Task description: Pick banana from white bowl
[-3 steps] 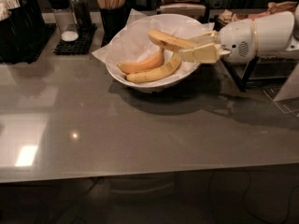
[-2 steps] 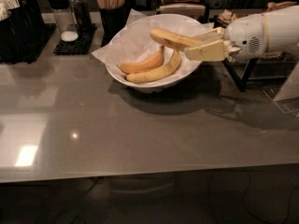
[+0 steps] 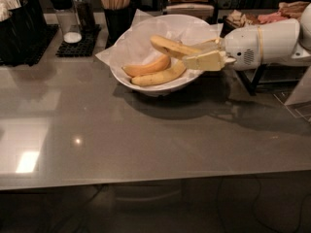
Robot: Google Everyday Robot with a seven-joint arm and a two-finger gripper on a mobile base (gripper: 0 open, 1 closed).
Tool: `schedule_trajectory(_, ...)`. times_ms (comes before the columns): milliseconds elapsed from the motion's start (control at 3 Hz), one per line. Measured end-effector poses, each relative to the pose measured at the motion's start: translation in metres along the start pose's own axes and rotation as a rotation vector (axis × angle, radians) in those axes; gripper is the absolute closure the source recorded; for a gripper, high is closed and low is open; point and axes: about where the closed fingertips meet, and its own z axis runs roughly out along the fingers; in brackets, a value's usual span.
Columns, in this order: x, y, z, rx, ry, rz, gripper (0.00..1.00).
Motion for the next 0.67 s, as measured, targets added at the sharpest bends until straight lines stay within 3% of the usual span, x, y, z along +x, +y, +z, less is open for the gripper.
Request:
schedule_trajectory(333, 0.0043, 0.0026, -0.0003, 0.089, 0.004, -0.01, 1.0)
schedule_trajectory(667, 0.0043, 0.0026, -0.0003, 0.089, 0.004, -0.01, 1.0)
